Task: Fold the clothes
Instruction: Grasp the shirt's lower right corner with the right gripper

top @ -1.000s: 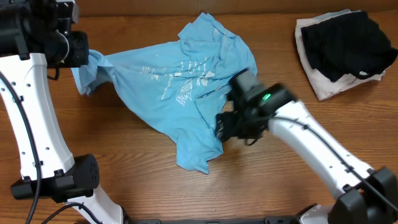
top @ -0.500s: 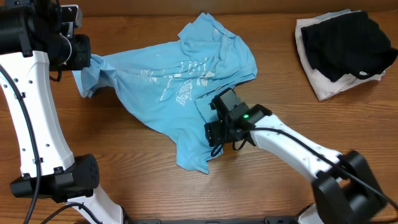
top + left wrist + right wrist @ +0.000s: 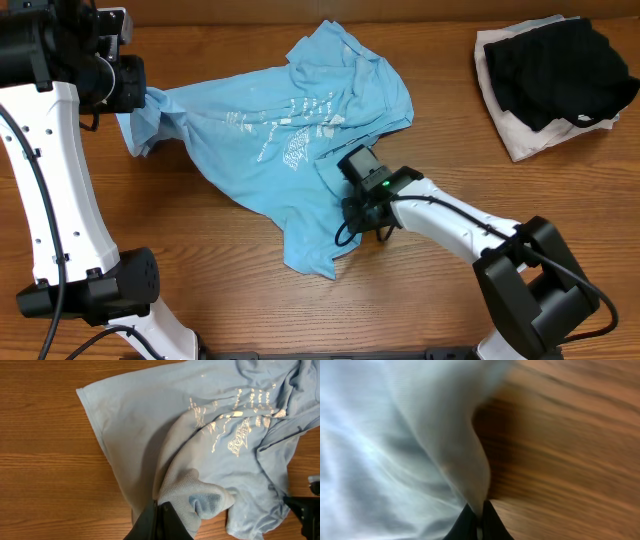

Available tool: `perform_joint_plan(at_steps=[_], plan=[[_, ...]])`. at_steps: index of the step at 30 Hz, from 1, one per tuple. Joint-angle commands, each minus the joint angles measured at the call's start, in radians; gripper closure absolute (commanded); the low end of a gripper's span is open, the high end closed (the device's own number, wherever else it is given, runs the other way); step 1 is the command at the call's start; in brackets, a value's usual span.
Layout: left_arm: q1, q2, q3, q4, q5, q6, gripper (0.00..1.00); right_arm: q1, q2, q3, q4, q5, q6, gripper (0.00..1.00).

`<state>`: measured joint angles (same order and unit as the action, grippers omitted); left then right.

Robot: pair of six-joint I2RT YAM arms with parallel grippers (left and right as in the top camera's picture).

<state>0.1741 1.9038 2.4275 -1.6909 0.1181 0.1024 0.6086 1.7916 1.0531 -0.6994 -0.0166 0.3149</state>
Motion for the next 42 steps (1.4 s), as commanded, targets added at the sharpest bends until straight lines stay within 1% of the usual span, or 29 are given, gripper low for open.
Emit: perform_joint_plan(at_steps=[1,5,8,13,15,17,18,19,20,21,23,29,32,38,41,42], plan=[[-0.005,-0.013,-0.003,0.002,-0.007,-0.024,0.96,-0.080,-0.032,0.033,-0.063,-0.003,0.076,0.96],[-0.005,-0.013,-0.003,0.002,-0.018,-0.024,0.96,-0.217,-0.110,0.050,-0.195,-0.079,0.082,0.96],[-0.005,-0.011,-0.011,0.002,-0.018,-0.025,0.96,-0.349,-0.164,0.050,-0.277,-0.135,0.060,0.96],[-0.005,-0.011,-0.076,0.016,-0.017,-0.025,0.96,-0.530,-0.175,0.050,-0.350,-0.253,-0.009,0.96],[-0.006,-0.011,-0.123,0.027,-0.016,-0.025,0.96,-0.570,-0.176,0.050,-0.371,-0.277,-0.016,0.86],[-0.006,-0.011,-0.180,0.047,-0.012,-0.031,0.96,-0.586,-0.176,0.050,-0.385,-0.338,-0.064,0.65],[-0.006,-0.011,-0.209,0.061,-0.011,-0.045,0.96,-0.586,-0.176,0.050,-0.389,-0.355,-0.069,0.60],[-0.010,-0.011,-0.234,0.077,-0.011,-0.052,0.96,-0.583,-0.177,0.050,-0.395,-0.370,-0.069,0.57],[-0.016,-0.011,-0.265,0.100,-0.010,-0.051,0.96,-0.572,-0.177,0.050,-0.401,-0.378,-0.069,0.45],[-0.022,-0.011,-0.284,0.116,-0.010,-0.051,0.96,-0.560,-0.177,0.049,-0.408,-0.378,-0.069,0.42],[-0.039,-0.011,-0.330,0.158,-0.010,-0.051,0.96,-0.518,-0.177,0.047,-0.425,-0.378,-0.068,0.39],[-0.079,-0.011,-0.427,0.253,-0.010,-0.051,0.96,-0.367,-0.178,0.007,-0.433,-0.353,0.031,0.39],[-0.089,-0.011,-0.457,0.281,-0.011,-0.051,0.96,-0.282,-0.178,-0.039,-0.428,-0.306,0.113,0.39],[-0.089,-0.011,-0.469,0.291,-0.014,-0.050,0.96,-0.125,-0.178,-0.149,-0.348,-0.283,0.301,0.41],[-0.089,-0.011,-0.469,0.291,-0.015,-0.050,0.96,-0.054,-0.178,-0.177,-0.334,-0.230,0.399,0.43],[-0.089,-0.011,-0.469,0.291,-0.016,-0.050,0.96,-0.033,-0.178,-0.179,-0.334,-0.215,0.423,0.45]])
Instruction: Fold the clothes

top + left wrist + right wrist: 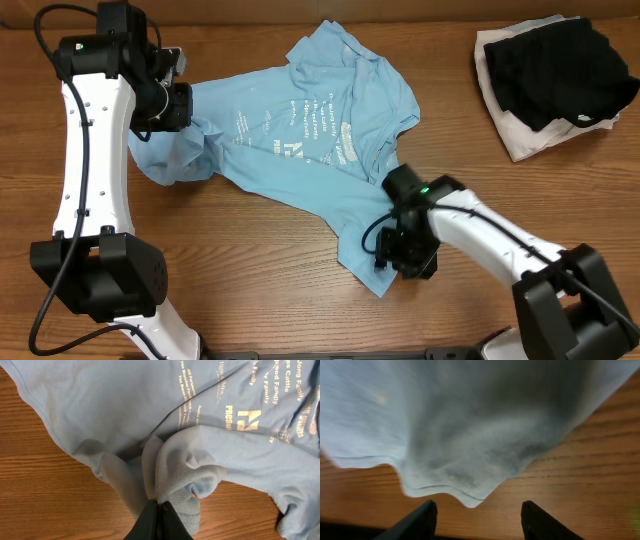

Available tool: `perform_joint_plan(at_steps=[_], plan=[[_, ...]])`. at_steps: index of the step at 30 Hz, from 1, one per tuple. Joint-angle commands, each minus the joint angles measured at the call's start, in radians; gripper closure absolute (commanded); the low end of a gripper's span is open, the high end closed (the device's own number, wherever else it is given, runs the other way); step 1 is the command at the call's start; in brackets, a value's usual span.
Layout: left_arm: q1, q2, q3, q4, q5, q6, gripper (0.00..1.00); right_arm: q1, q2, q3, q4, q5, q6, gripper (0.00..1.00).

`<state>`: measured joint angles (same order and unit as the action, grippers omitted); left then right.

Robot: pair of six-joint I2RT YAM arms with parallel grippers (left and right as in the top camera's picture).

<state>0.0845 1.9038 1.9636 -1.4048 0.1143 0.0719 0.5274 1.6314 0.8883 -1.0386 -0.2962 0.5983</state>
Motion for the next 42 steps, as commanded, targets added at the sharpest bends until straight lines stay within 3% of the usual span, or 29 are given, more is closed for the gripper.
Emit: perform_joint_plan(at_steps=[1,5,22,24,27,36,39,42], plan=[[0.001,-0.011,-0.005,0.005,-0.013,-0.019,0.96,0.075,-0.018,-0.015,0.007,0.083,0.167,0.47],[0.001,-0.011,-0.005,0.005,-0.014,-0.019,0.96,0.168,-0.018,-0.023,0.051,0.142,0.247,0.56],[0.001,-0.011,-0.005,0.006,-0.014,-0.019,0.96,0.198,-0.017,-0.101,0.164,0.107,0.185,0.55],[0.001,-0.011,-0.005,0.006,-0.014,-0.020,0.96,0.198,-0.017,-0.101,0.163,0.108,0.185,0.64],[0.001,-0.011,-0.005,0.006,-0.014,-0.020,0.96,0.198,-0.017,-0.101,0.163,0.109,0.186,0.96],[0.001,-0.013,0.002,-0.010,-0.014,-0.020,0.96,0.175,-0.036,-0.072,0.099,0.170,0.217,0.96],[0.002,-0.016,0.062,-0.046,-0.014,-0.021,0.96,0.108,-0.097,0.032,-0.019,0.256,0.209,0.96],[0.002,-0.016,0.188,-0.123,-0.016,-0.024,0.96,-0.018,-0.193,0.230,-0.143,0.323,0.097,0.96]])
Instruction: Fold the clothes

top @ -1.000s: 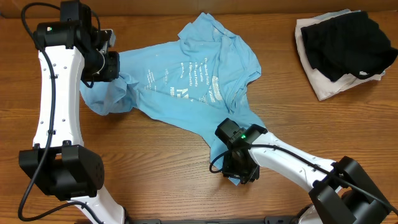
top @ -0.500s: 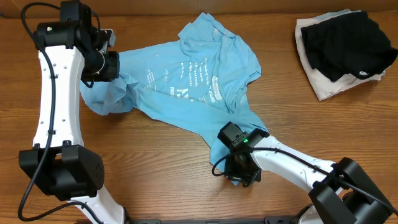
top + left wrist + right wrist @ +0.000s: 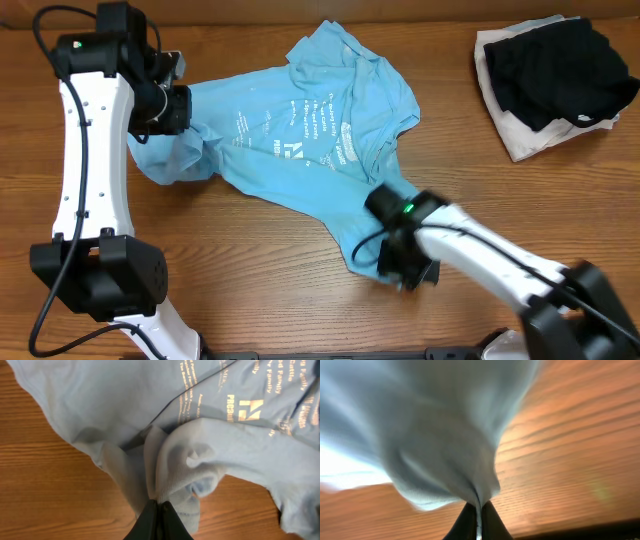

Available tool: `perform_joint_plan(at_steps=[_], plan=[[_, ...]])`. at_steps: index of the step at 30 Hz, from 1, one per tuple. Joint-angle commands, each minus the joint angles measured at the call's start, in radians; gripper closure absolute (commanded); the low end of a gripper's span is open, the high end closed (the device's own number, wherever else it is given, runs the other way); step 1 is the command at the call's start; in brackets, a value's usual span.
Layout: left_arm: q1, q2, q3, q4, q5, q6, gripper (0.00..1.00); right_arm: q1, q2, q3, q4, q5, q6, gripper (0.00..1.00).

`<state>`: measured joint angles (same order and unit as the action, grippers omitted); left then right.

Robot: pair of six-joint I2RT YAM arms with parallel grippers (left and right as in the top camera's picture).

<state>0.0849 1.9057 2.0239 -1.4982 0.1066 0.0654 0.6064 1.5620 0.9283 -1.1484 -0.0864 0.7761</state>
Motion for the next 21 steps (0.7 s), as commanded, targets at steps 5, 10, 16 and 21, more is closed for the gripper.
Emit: perform_joint_plan(at_steps=[5,10,16,21], plan=[[0.002,-0.018,0.419,-0.184,-0.074,-0.018,0.96,-0.360,-0.204,0.605,-0.195,0.119,-0.275,0.96],[0.002,-0.076,0.617,-0.189,-0.097,-0.028,0.96,-0.581,-0.204,0.994,-0.287,0.058,-0.398,0.96],[0.002,-0.203,0.761,-0.178,-0.171,-0.029,0.96,-0.730,-0.204,1.353,-0.402,0.047,-0.459,0.96],[0.002,-0.361,0.830,-0.160,-0.265,-0.051,0.96,-0.805,-0.206,1.649,-0.537,0.049,-0.486,0.96]])
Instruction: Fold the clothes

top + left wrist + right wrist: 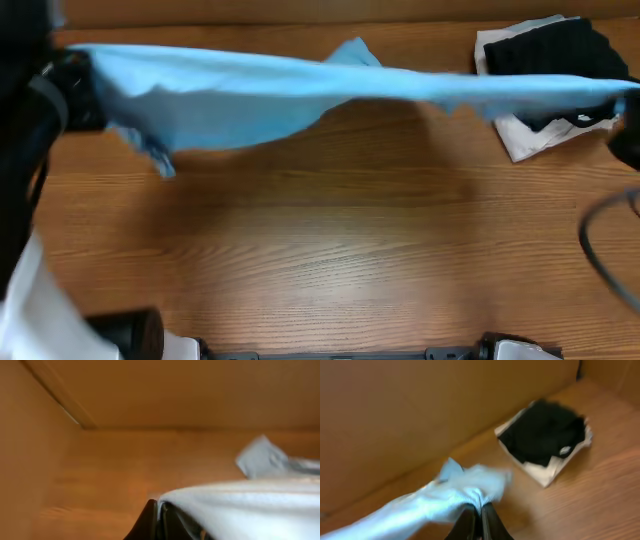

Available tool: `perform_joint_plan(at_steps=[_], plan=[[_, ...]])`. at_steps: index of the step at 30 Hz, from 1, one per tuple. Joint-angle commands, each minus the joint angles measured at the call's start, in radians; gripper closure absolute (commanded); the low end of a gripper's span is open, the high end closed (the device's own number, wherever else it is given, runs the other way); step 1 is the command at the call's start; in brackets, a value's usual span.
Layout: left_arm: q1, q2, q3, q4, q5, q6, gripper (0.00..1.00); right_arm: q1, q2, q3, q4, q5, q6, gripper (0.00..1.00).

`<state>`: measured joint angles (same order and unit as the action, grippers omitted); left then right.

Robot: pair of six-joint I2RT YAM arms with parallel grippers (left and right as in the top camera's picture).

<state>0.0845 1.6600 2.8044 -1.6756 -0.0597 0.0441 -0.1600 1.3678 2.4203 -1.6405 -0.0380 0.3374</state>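
The light blue T-shirt [300, 85] is lifted off the table and stretched in a long blurred band from left to right in the overhead view. My left gripper [159, 506] is shut on its left end, at the far left [70, 85]. My right gripper [480, 508] is shut on a bunched corner of the shirt [460, 492], at the far right edge of the overhead view [625, 100]. Loose cloth hangs below the band on the left [160, 140].
A folded stack of black and white clothes [550, 70] lies at the back right of the wooden table [330, 240], partly behind the stretched shirt; it also shows in the right wrist view [545, 440]. A brown wall [175, 390] stands behind the table.
The shirt lay crumpled on the table with both grippers low on it. Now both grippers are raised and far apart, and the shirt hangs stretched between them above the table.
My left gripper held the shirt's left end throughout. My right gripper was shut on the lower edge, then open beside it, then shut on it again nearer the front. Now the shirt is lifted and spread wide across the table.
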Motion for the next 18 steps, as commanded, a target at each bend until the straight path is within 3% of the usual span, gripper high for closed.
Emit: perform_joint_plan(at_steps=[1,10,18], plan=[[0.002,-0.143,0.051,0.027,-0.107,-0.031,0.96,-0.047,-0.014,0.201,-0.053,0.001,-0.048,0.96],[0.002,-0.354,0.051,0.106,-0.210,-0.066,0.96,-0.051,-0.119,0.428,-0.053,0.045,-0.054,0.96],[0.002,-0.276,-0.019,0.117,-0.236,-0.067,0.96,-0.051,-0.075,0.359,-0.037,0.033,-0.078,0.96]])
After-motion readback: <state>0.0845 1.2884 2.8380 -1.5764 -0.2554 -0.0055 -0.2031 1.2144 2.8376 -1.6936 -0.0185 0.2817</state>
